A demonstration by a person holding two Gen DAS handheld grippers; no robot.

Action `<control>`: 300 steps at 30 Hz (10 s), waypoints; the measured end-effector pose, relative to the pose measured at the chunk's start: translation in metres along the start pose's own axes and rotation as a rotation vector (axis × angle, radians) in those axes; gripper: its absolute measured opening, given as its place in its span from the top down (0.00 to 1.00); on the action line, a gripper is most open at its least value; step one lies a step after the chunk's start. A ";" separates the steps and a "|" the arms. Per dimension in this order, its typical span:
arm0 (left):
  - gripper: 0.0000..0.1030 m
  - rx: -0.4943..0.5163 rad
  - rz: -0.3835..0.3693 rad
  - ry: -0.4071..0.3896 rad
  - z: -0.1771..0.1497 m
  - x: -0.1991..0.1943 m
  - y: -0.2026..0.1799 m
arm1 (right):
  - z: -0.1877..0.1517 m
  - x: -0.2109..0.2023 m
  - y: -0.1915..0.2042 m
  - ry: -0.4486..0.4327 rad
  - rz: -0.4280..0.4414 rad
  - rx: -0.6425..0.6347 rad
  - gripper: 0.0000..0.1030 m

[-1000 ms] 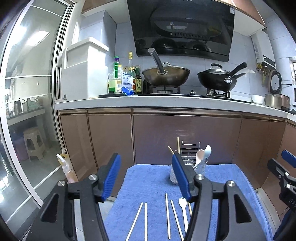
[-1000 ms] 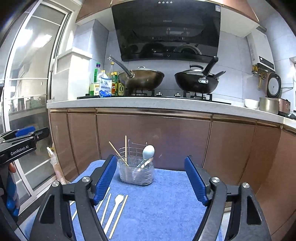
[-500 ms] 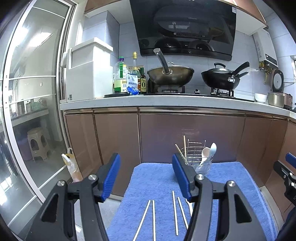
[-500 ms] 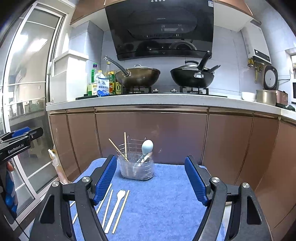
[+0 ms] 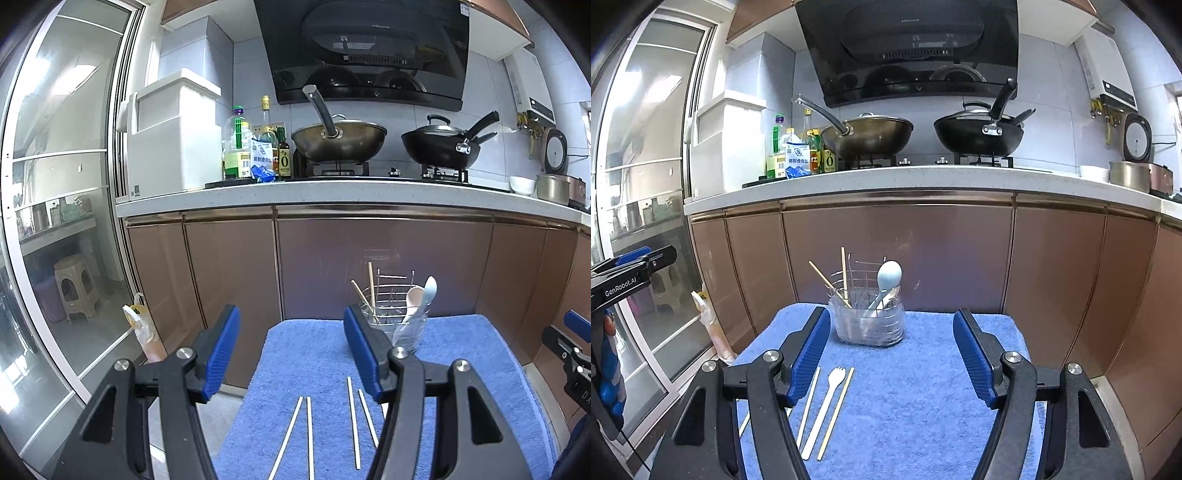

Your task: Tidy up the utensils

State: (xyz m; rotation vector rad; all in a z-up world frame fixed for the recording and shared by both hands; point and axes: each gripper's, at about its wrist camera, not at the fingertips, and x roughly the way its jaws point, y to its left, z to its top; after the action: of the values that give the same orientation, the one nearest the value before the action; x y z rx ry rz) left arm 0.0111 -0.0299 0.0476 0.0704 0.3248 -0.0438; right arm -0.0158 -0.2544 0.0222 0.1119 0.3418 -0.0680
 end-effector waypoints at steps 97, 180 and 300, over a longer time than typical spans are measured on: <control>0.46 -0.158 -0.199 0.491 -0.075 0.152 0.053 | -0.040 0.130 0.018 0.340 0.161 -0.016 0.52; 0.95 -0.155 -0.350 0.680 -0.080 0.160 0.031 | -0.048 0.171 0.072 0.616 0.352 -0.094 0.95; 0.54 -0.118 -0.184 -0.005 0.038 0.072 -0.015 | 0.052 0.070 0.029 -0.022 0.101 -0.036 0.37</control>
State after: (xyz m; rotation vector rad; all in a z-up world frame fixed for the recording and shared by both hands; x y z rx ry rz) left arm 0.0907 -0.0502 0.0594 -0.0770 0.3271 -0.2072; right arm 0.0701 -0.2348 0.0505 0.0922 0.3152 0.0366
